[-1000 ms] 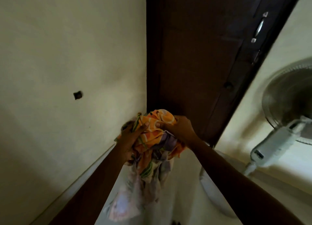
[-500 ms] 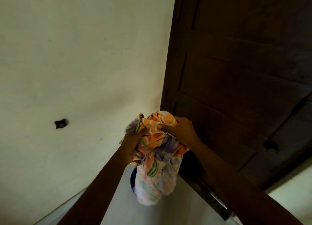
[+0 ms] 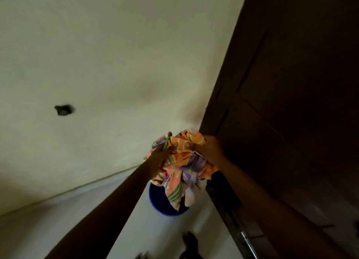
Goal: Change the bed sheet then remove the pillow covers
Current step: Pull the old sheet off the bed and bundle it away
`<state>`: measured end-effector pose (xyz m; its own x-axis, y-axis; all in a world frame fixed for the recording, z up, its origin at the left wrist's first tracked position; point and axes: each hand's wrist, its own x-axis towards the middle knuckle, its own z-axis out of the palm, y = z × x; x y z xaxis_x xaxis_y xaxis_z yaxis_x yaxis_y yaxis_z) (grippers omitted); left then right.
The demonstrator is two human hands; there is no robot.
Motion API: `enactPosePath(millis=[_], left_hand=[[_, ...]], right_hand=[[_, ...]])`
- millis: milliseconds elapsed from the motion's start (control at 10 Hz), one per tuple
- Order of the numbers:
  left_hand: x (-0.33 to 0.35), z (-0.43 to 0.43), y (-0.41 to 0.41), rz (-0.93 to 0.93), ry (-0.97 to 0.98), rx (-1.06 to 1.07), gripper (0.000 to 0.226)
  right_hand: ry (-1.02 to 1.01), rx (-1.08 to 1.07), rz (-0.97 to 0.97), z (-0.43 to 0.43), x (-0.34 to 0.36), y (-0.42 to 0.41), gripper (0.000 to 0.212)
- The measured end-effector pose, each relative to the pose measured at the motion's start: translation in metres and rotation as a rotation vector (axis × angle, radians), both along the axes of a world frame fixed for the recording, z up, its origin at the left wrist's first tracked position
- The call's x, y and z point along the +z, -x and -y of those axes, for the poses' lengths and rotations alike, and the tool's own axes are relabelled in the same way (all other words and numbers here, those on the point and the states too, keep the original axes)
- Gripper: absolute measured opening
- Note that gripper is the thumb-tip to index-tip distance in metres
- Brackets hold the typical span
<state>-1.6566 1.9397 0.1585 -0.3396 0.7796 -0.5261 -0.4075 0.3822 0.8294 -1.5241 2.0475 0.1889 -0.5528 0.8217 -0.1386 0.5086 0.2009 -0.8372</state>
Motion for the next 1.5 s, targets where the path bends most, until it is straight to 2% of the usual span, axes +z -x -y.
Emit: enactPosePath(millis=[200,300,500,600,700,800,900,1000,1100,1200,1300,1400,1500], left_hand=[[-0.056,-0.030,-0.026,0.016,0.219,0.150,0.033],[-0.098,-0.038,-0.038,0.022,0.415,0.214,0.039],[-0.174,-0.019,-0.048,0.099,0.591,0.405,0.034],[-0.199,-0.006,-0.043,0.087,0.654,0.486,0.032],[-0.225,0.009,-0.036,-0.023,0.739,0.417,0.031],[-0.231,0.015,-0.039,-0.088,0.783,0.348,0.031],[-0.225,0.021,-0.051,-0.135,0.792,0.263,0.033],[-0.216,0.026,-0.059,-0.152,0.794,0.224,0.034],[-0.197,0.040,-0.066,-0.138,0.796,0.282,0.034],[-0.182,0.057,-0.072,-0.136,0.767,0.335,0.034],[-0.163,0.099,-0.082,-0.084,0.711,0.398,0.034],[-0.151,0.150,-0.086,-0.054,0.689,0.495,0.034],[-0.140,0.258,-0.090,-0.067,0.701,0.658,0.032]], right_hand=[[0.071,0.263,0.258,-0.064,-0.069,0.017,0.021],[0.056,0.327,0.439,-0.091,-0.128,0.029,0.036],[0.020,0.522,0.677,-0.107,-0.235,0.057,0.050],[0.063,0.545,0.729,-0.106,-0.266,0.067,0.042],[-0.112,0.673,0.758,-0.101,-0.302,0.074,0.031],[-0.100,0.715,0.751,-0.095,-0.317,0.074,0.028],[0.018,0.783,0.723,-0.088,-0.328,0.065,0.044],[0.048,0.799,0.716,-0.081,-0.310,0.062,0.067],[0.069,0.821,0.746,-0.065,-0.272,0.050,0.042],[0.087,0.745,0.680,-0.047,-0.252,0.047,0.037],[0.209,0.725,0.732,-0.010,-0.197,0.046,0.021],[0.133,0.870,0.797,0.031,-0.183,0.045,0.030],[0.006,1.065,0.707,0.126,-0.166,0.060,0.031]])
